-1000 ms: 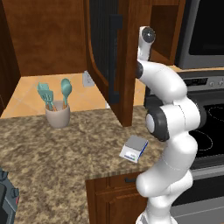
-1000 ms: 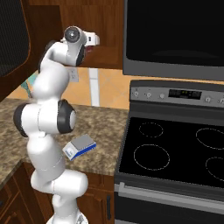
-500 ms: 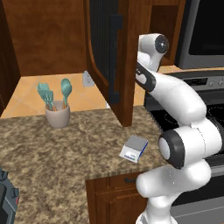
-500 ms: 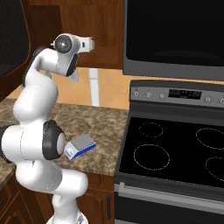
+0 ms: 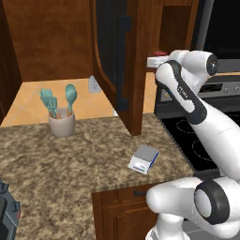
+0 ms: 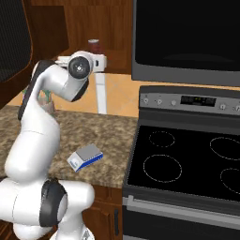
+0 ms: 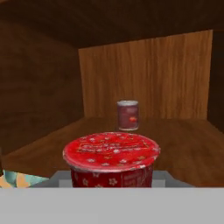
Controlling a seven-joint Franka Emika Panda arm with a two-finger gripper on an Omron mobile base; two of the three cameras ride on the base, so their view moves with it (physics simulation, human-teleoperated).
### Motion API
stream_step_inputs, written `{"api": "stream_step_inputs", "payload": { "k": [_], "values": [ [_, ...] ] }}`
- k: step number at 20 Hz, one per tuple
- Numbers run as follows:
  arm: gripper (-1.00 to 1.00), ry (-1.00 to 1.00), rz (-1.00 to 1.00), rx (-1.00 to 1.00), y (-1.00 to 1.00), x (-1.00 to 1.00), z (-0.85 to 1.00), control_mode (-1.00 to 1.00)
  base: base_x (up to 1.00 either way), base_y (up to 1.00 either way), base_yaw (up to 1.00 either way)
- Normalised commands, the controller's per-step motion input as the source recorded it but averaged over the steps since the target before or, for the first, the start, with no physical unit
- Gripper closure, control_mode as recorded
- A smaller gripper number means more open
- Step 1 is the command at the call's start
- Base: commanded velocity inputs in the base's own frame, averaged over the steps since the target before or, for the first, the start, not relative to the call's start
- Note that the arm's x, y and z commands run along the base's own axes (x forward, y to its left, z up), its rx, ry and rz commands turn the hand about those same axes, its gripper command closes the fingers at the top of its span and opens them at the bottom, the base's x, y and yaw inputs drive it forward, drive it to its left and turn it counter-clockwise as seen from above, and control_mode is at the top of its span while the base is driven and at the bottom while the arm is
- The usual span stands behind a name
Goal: Pick the yogurt and place it on the digital scale for weighing, and close the cabinet.
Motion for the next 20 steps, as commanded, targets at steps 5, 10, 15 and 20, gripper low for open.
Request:
{"api": "stream_step_inputs", "payload": {
  "k": [5,10,15,20],
  "values": [
    [1.0,-0.03,0.51,0.02,-0.85,-0.97,-0.76,-1.0,0.0,0.0,0.0],
    [1.0,-0.09,0.71,0.06,-0.53,-0.2,-1.0,-1.0,0.0,0.0,0.0],
    [1.0,-0.06,0.58,0.0,-0.11,0.0,-0.99,-1.0,0.0,0.0,0.0],
    [1.0,0.05,0.23,-0.06,0.23,0.17,-0.78,-1.0,0.0,0.0,0.0]
  ]
}}
